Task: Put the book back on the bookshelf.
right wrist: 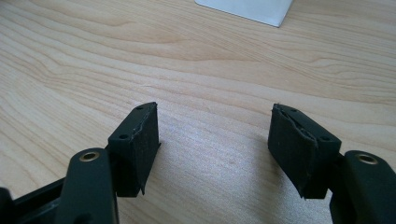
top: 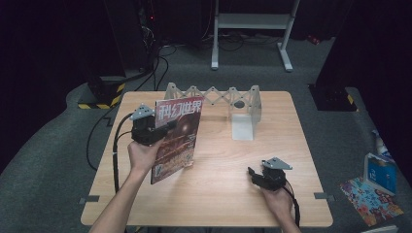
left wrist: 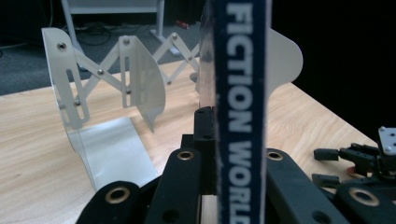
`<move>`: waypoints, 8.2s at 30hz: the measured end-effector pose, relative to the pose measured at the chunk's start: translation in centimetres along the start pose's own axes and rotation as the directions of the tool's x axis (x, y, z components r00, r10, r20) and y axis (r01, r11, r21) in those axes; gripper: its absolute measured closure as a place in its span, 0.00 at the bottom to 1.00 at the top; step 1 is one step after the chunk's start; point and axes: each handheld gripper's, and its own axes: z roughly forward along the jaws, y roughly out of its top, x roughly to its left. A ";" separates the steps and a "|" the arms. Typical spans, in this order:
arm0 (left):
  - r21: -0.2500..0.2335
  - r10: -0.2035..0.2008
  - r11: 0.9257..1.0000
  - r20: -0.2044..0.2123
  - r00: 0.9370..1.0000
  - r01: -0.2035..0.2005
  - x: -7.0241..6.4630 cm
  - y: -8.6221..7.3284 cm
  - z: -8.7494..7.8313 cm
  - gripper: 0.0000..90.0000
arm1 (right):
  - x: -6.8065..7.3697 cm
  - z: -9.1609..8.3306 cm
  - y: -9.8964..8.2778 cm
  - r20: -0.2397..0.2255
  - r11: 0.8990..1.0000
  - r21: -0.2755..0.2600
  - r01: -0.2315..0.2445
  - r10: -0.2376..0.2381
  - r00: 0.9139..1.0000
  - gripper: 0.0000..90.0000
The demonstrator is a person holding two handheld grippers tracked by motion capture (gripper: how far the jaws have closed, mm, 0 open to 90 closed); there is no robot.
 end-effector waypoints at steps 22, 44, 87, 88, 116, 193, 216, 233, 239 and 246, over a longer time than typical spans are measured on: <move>-0.040 -0.007 0.999 -0.095 0.995 0.003 1.3 2.1 0.6 0.93 | 0.0 0.0 0.0 0.000 1.000 -0.001 0.002 -0.002 1.000 0.37; -0.022 0.014 1.000 -0.171 0.985 -0.018 2.3 4.6 2.2 0.93 | 0.0 0.0 0.0 -0.003 1.000 -0.005 0.017 -0.017 1.000 0.37; -0.095 0.002 0.995 -0.257 0.966 -0.027 3.4 3.7 7.1 0.93 | 0.1 0.0 0.0 -0.013 1.000 -0.004 0.017 -0.017 1.000 0.37; -0.099 -0.002 0.995 -0.256 0.967 -0.024 3.5 3.6 7.2 0.93 | 0.1 0.0 0.0 -0.013 1.000 -0.004 0.017 -0.017 1.000 0.37; -0.042 -0.009 0.999 -0.216 0.976 0.000 3.8 1.3 6.2 0.92 | 0.1 0.0 0.0 -0.016 1.000 -0.004 0.019 -0.019 1.000 0.37; -0.015 -0.017 1.000 -0.193 0.981 0.014 5.0 3.1 4.9 0.87 | 0.1 0.0 0.0 -0.014 1.000 -0.005 0.020 -0.020 1.000 0.37; 0.043 -0.013 0.999 -0.213 0.977 0.022 5.5 4.7 4.9 0.93 | 0.1 0.0 0.0 -0.015 1.000 -0.004 0.021 -0.022 1.000 0.37; 0.018 -0.068 0.997 -0.209 0.976 0.073 6.6 4.9 6.4 0.93 | 0.1 0.0 -0.1 -0.013 1.000 -0.004 0.021 -0.021 1.000 0.37; 0.004 -0.097 0.995 -0.220 0.971 0.100 7.4 4.7 6.1 0.92 | 0.1 0.0 -0.1 -0.013 1.000 -0.005 0.021 -0.021 1.000 0.37; 0.018 -0.077 0.996 -0.245 0.966 0.084 8.1 4.4 5.6 0.91 | 0.1 0.0 -0.1 -0.010 1.000 -0.005 0.023 -0.023 1.000 0.37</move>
